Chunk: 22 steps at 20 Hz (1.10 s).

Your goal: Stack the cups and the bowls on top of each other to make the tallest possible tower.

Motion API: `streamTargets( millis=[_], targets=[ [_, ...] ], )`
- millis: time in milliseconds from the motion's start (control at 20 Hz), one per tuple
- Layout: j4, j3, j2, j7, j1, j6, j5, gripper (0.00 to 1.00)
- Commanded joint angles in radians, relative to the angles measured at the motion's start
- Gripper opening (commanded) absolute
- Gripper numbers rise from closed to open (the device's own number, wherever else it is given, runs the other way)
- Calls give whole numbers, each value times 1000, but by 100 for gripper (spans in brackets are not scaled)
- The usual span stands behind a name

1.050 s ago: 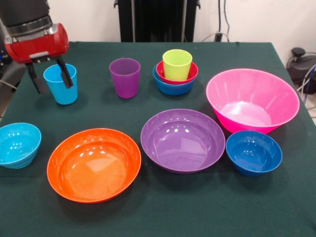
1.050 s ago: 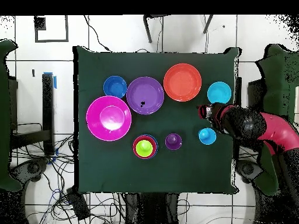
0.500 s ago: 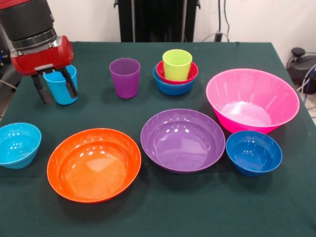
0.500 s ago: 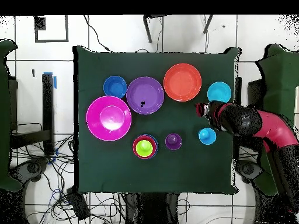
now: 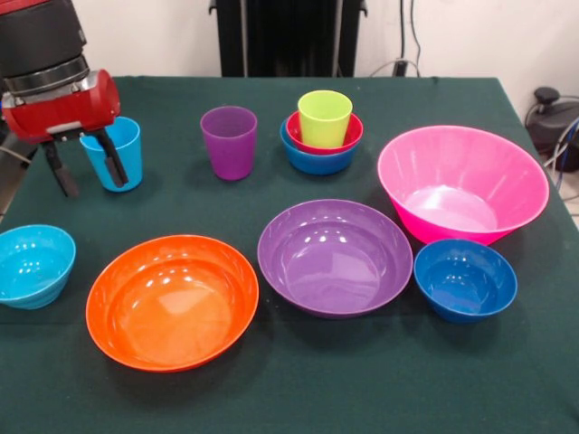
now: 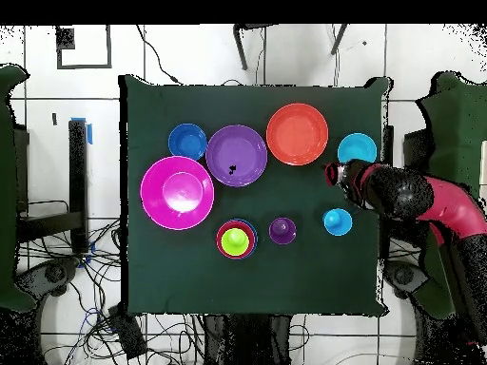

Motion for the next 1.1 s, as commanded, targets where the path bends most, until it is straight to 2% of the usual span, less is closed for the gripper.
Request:
streamTargets(
  millis=[50,350,550,800,1100],
  targets=[
    [-43,-61,-17,-62,68,38,-20,100],
    [8,-151,-98,212,116,-106,-22,100],
    [-18,-247,-116,382,177,-143,18,100],
    [-63,-363,-110,529,232,-187,75,100],
    [-43,-455,-137,647,261,-236,118,100]
  ],
)
